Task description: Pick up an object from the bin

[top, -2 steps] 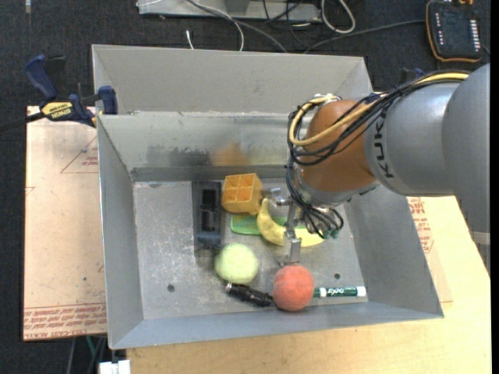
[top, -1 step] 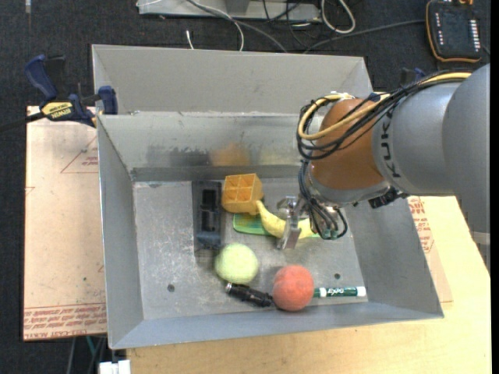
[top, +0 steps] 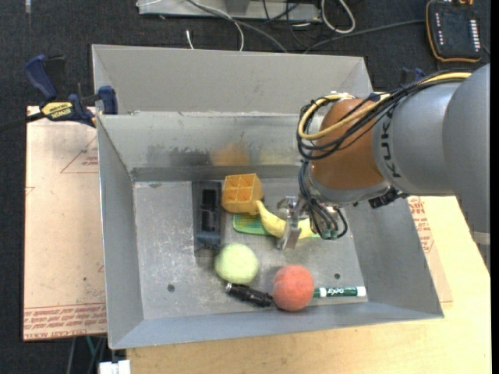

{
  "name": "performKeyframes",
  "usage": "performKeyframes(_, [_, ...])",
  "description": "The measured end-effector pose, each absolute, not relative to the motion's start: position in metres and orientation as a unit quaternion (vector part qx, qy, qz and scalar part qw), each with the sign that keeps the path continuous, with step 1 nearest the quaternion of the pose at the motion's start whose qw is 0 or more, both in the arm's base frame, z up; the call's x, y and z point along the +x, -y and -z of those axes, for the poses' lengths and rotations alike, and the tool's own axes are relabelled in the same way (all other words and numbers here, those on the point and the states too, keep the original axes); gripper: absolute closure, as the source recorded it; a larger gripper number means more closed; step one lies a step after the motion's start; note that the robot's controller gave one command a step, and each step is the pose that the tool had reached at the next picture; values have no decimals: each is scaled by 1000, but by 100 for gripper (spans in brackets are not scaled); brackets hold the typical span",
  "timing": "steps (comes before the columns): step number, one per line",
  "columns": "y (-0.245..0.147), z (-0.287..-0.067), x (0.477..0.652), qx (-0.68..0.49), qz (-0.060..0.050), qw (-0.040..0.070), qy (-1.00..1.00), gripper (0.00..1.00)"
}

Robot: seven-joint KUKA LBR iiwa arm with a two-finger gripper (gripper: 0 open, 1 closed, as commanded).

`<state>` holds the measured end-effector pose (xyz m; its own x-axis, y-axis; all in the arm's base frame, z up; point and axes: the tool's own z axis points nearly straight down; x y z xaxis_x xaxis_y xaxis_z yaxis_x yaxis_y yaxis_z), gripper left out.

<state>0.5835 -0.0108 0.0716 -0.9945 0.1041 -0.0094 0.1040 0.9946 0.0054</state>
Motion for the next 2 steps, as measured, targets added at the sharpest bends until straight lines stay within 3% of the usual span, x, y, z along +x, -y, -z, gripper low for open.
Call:
performKeyframes(1, [11, -107, 581, 52, -3, 0, -999, 100])
performKeyframes(2, [10, -136, 583, 52, -3, 4, -999, 100])
